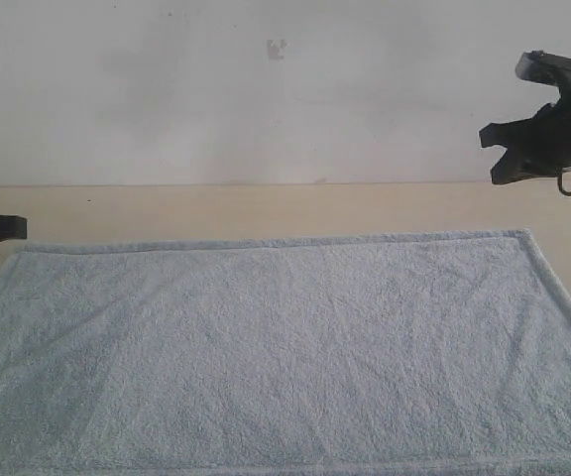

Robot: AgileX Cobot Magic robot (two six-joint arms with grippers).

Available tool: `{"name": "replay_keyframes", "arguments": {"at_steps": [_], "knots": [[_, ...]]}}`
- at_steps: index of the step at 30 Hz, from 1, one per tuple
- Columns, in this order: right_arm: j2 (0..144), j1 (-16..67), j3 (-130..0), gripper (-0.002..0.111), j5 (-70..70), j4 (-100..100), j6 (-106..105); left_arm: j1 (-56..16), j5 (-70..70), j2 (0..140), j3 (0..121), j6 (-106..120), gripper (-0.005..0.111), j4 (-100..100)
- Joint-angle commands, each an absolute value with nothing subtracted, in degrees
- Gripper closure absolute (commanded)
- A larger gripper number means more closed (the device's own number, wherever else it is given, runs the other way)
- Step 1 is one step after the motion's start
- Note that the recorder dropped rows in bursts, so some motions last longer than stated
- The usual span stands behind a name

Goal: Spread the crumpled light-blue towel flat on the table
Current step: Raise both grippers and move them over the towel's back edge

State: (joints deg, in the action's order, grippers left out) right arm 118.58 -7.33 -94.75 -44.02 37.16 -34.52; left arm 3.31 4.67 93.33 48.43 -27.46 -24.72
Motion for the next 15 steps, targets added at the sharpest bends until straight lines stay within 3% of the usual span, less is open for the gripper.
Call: {"name": "replay_keyframes", "arguments": {"at_steps": [1, 6, 15], "knots": [[110.1, -5.88, -85.08, 0.108, -41.08, 45.53, -39.42, 3.45, 6.88, 101.42, 56.63, -27.31, 0.103, -25.1], [101.39, -0.75, -74.68, 0.108, -32.55, 46.03, -44.09, 3.45, 16.35, 108.48, 63.99, -26.04, 0.103, -24.37], [95.08, 8.04, -60.51, 0.108, -23.07, 50.52, -46.56, 3.45, 18.28, 113.13, 69.7, -3.62, 0.103, -3.98]]}}
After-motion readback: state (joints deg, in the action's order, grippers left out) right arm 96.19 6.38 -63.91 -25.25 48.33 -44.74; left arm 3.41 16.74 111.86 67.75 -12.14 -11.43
